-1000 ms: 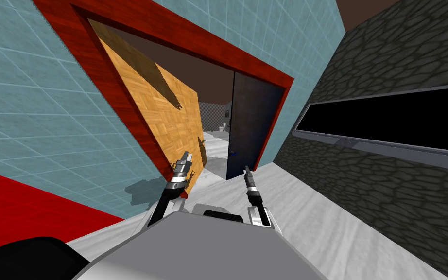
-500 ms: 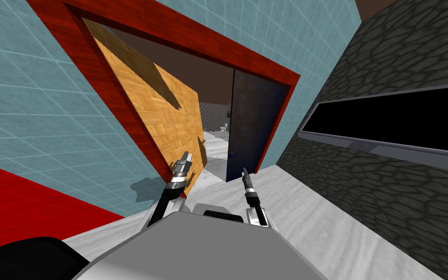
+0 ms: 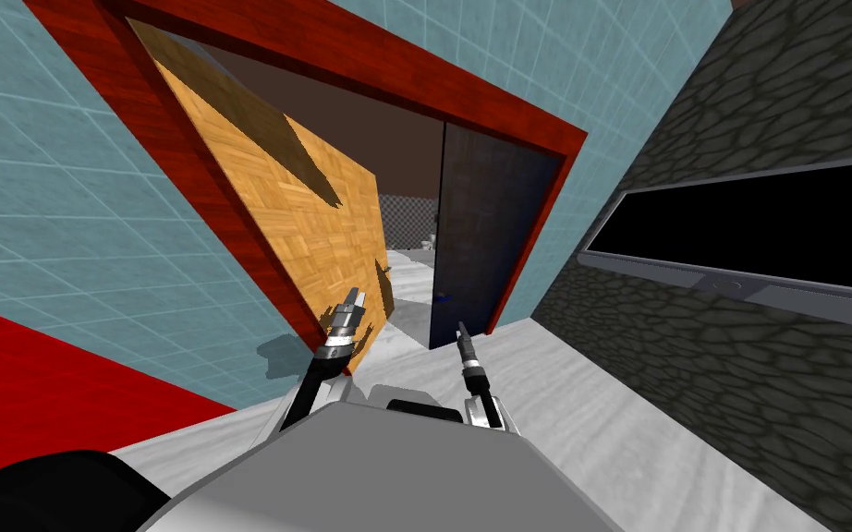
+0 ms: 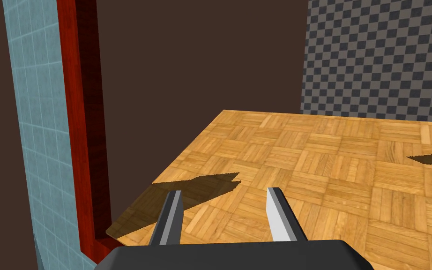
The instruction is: Push the door open
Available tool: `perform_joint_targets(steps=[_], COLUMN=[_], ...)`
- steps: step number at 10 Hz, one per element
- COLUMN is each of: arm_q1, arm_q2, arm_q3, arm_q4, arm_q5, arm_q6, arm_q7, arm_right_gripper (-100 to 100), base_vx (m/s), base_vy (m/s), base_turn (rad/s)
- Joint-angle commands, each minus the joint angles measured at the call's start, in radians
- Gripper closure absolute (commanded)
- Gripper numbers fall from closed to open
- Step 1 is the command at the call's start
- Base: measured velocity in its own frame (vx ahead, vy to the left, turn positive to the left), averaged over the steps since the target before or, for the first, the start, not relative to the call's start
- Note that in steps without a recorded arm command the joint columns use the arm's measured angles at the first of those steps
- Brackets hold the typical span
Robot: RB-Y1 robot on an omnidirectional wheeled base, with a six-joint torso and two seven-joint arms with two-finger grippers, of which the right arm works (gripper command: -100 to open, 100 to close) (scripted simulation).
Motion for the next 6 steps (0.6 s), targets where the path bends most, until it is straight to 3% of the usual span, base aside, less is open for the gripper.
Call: perform_joint_targets(steps=[1, 6], arm_q1=[-0.010, -0.047], arm_q2=[0.005, 0.023], arm_q3=[0.005, 0.017], arm_q4=[0.030, 0.141], arm_q5=[0.002, 0.007], arm_q6=[-0.006, -0.036], arm_q7=[-0.002, -0.005], arm_right_gripper=[-100, -100], base_vx=[0.075, 0.076], base_vy=[-0.068, -0.072], base_turn=[0.070, 0.062])
